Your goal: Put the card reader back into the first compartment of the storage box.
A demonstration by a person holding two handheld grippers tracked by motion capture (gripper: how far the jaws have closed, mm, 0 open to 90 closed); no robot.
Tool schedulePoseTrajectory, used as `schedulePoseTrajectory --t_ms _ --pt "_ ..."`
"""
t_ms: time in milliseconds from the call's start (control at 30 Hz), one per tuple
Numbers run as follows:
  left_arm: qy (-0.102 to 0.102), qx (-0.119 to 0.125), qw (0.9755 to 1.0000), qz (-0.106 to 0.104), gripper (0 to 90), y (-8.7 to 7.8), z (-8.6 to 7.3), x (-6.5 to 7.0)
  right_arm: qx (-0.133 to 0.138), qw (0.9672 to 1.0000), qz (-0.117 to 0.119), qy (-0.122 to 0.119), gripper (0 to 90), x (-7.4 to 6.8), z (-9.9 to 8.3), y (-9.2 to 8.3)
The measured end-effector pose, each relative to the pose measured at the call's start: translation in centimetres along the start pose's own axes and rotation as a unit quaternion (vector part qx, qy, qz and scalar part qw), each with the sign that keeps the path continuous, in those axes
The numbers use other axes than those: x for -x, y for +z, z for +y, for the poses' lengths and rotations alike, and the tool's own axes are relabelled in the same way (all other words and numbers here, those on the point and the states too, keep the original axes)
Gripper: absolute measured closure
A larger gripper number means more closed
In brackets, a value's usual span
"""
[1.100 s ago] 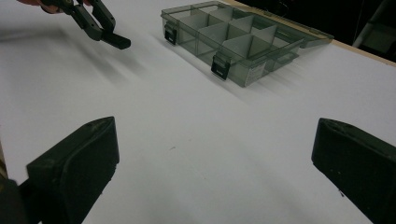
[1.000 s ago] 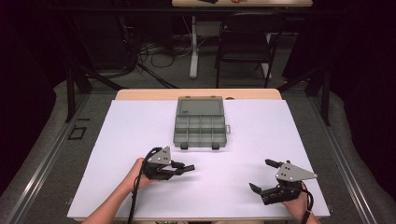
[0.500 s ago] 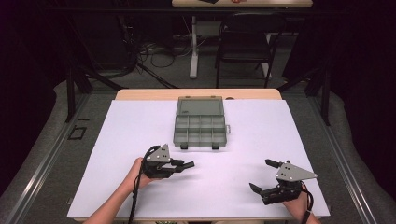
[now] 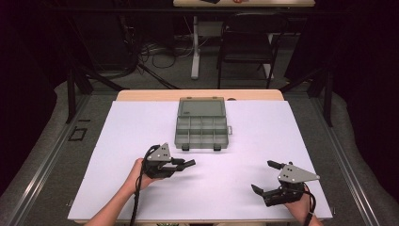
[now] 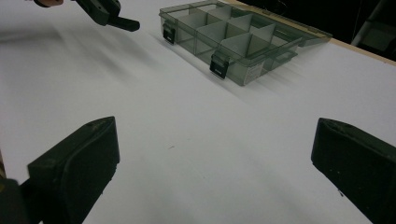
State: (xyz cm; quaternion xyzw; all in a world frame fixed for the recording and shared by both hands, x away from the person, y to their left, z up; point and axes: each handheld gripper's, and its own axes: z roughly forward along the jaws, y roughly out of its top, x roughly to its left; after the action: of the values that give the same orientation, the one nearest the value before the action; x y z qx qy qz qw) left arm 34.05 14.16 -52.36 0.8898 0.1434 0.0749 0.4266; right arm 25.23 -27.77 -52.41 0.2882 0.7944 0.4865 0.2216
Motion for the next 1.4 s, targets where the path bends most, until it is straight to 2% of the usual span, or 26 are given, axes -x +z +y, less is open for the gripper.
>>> schedulePoseTrajectory --t_ms 67,800,1400 --pt "-0.007 0.002 1.0 0.005 74.3 0.0 0.1 -0.1 -0.001 1.0 0.001 0.001 0.7 0.0 0.0 0.0" --pt "-0.022 0.014 0.9993 0.028 74.3 -0.2 0.6 -1.1 -0.004 1.0 -0.002 0.002 0.7 0.0 0.1 0.0" --pt "-0.037 0.024 0.9974 0.056 74.3 -1.1 0.9 -2.2 -0.012 0.9999 -0.004 0.005 0.7 0.0 0.0 0.2"
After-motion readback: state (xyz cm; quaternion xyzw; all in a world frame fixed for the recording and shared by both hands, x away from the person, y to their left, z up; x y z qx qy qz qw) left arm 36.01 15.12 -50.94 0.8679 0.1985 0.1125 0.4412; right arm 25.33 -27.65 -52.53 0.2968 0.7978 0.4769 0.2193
